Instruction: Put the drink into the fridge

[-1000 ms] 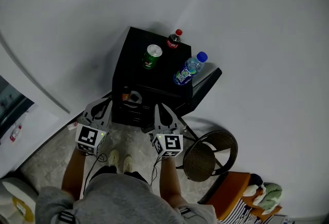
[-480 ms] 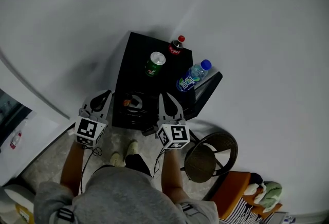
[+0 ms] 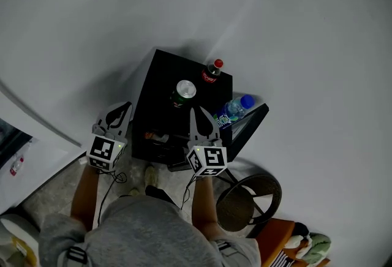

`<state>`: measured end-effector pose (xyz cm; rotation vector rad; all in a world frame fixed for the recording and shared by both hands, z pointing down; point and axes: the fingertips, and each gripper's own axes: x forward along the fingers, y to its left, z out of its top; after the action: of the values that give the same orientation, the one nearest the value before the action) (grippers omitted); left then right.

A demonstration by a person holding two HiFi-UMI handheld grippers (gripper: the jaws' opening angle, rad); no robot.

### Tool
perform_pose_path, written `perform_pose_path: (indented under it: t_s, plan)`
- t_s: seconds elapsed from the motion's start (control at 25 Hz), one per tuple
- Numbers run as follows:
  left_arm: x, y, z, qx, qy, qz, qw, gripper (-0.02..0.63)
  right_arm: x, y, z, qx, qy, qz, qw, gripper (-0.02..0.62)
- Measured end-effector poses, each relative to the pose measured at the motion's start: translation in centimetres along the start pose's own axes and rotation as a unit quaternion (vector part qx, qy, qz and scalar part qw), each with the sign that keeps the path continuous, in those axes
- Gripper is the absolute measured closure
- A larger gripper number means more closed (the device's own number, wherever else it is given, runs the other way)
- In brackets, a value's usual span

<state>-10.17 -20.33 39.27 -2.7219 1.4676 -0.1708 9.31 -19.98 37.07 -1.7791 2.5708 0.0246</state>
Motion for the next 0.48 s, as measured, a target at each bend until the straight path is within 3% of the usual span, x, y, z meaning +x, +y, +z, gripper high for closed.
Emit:
perform_pose_path:
  t_s: [0.04, 0.12, 0.2, 0.48]
  plan:
    - [0.5, 0.2, 0.2, 0.0, 0.0, 0.003, 1.0, 0.601, 0.5, -0.1, 0.0, 0.002, 0.002, 0.007, 1.0, 0.553]
    - [1.4, 0.5, 0.2, 0.0, 0.001, 0.009, 1.0, 0.603, 1.5, 0.0, -0.2, 0.008, 0.009, 0.031, 0.999, 0.462]
    - [2.2, 0.7, -0.1, 0.002, 0.004, 0.015, 0.9999, 0.601, 2.7, 0.0, -0.7, 0.011, 0.016, 0.051, 0.999, 0.411]
    - [3.2, 1.9, -0.9, 0.002, 0.017, 0.039, 0.9991, 0.601, 6.0, 0.0, -2.3, 0.006, 0.045, 0.084, 0.995, 0.307]
